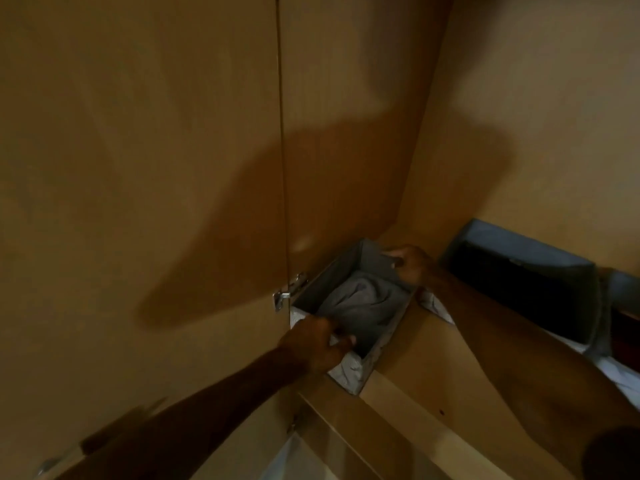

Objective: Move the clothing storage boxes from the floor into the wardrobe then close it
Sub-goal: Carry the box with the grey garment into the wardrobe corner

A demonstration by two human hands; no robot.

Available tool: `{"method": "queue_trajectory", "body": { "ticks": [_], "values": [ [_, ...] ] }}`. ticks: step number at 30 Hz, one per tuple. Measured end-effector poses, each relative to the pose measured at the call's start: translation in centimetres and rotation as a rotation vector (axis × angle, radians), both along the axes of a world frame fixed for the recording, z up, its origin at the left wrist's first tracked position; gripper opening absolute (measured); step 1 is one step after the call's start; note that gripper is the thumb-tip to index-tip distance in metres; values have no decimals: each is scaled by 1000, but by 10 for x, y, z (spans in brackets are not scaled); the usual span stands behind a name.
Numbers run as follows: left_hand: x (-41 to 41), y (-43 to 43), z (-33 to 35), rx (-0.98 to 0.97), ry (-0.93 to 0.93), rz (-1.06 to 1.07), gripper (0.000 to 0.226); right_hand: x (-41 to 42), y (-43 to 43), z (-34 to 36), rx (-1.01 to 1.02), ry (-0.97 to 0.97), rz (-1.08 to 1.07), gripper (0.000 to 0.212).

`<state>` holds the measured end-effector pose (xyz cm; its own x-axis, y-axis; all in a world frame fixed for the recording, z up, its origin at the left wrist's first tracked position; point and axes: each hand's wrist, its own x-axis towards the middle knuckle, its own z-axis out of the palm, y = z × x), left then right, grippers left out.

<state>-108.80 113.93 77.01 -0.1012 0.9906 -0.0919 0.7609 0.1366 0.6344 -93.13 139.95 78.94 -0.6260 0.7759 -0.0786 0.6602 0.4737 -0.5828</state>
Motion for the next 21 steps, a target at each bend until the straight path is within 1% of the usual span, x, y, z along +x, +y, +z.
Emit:
{"method": "queue_trajectory", "body": {
  "ticks": [2,4,6,8,10,12,14,16,21],
  "values": [
    [-5,18,1,-42,17,-104,41,2,-2,1,-13,-10,-33,33],
    [-10,31,-1,-62,57,-167,51,4,-17,4,25,52,-42,30],
    [-13,39,-3,17,114,-121,55,13,-38,7,39,128,-30,32],
    [-16,40,-7,151,153,-24,56,26,-64,10,47,155,26,42],
    [-16,35,-15,237,241,15,58,40,-91,11,51,135,97,54],
    [-11,26,-23,264,317,8,64,52,-110,6,95,65,173,62],
    [-5,18,-32,307,377,-3,71,58,-118,-6,154,-21,186,63],
    [0,16,-38,340,415,-7,79,59,-120,-15,199,-34,172,61],
    [7,28,-42,207,373,-3,97,53,-121,-17,302,28,160,52]
  ]
}}
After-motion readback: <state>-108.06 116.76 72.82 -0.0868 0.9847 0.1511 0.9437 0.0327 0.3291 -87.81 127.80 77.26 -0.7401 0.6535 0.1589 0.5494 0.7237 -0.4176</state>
